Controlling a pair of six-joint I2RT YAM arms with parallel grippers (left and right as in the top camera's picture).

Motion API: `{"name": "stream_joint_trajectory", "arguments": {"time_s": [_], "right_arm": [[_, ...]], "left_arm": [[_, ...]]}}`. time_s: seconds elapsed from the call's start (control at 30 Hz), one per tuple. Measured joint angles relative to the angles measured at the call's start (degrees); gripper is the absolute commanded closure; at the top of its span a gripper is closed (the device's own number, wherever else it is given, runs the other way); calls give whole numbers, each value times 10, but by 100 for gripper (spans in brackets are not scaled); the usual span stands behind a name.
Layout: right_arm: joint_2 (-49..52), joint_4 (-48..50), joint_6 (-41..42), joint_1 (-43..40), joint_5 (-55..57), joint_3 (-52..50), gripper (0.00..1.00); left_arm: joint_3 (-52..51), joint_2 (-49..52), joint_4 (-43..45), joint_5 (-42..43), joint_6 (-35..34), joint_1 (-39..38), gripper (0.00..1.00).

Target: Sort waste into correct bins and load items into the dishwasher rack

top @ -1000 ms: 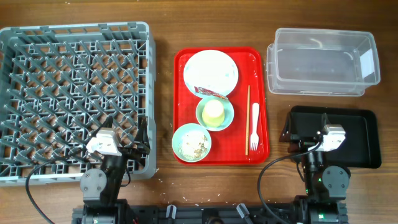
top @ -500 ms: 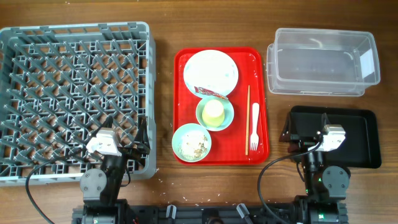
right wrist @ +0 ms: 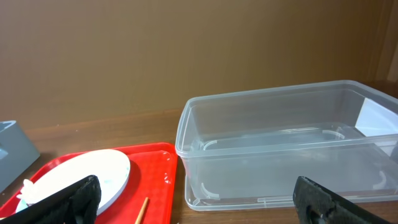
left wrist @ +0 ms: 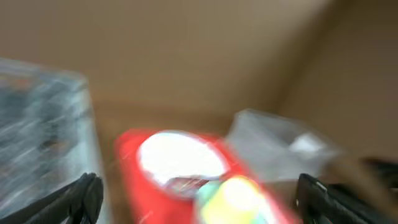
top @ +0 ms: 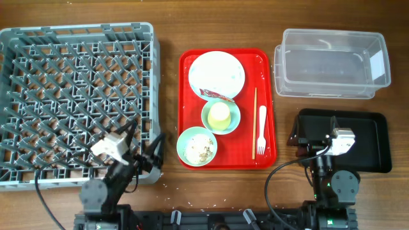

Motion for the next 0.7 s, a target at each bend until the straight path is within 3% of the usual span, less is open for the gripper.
{"name": "stream_joint_trajectory", "arguments": {"time_s": [0.1, 0.2, 0.37, 0.5, 0.57, 0.7], "right_arm": [[0, 0, -2, 0, 0, 0, 0], [0, 0, -2, 0, 0, 0, 0], [0, 0, -2, 0, 0, 0, 0], [0, 0, -2, 0, 0, 0, 0], [0, 0, -2, 0, 0, 0, 0], [0, 0, -2, 0, 0, 0, 0]], "left_arm": [[1, -2, 209, 93, -79, 0, 0], [1, -2, 271, 130, -102, 0, 0], [0, -2, 186, 148, -107, 0, 0], [4, -3, 67, 130, -23, 0, 0], [1, -2, 2, 52, 24, 0, 0], [0, -1, -15, -144, 61, 0, 0]]}}
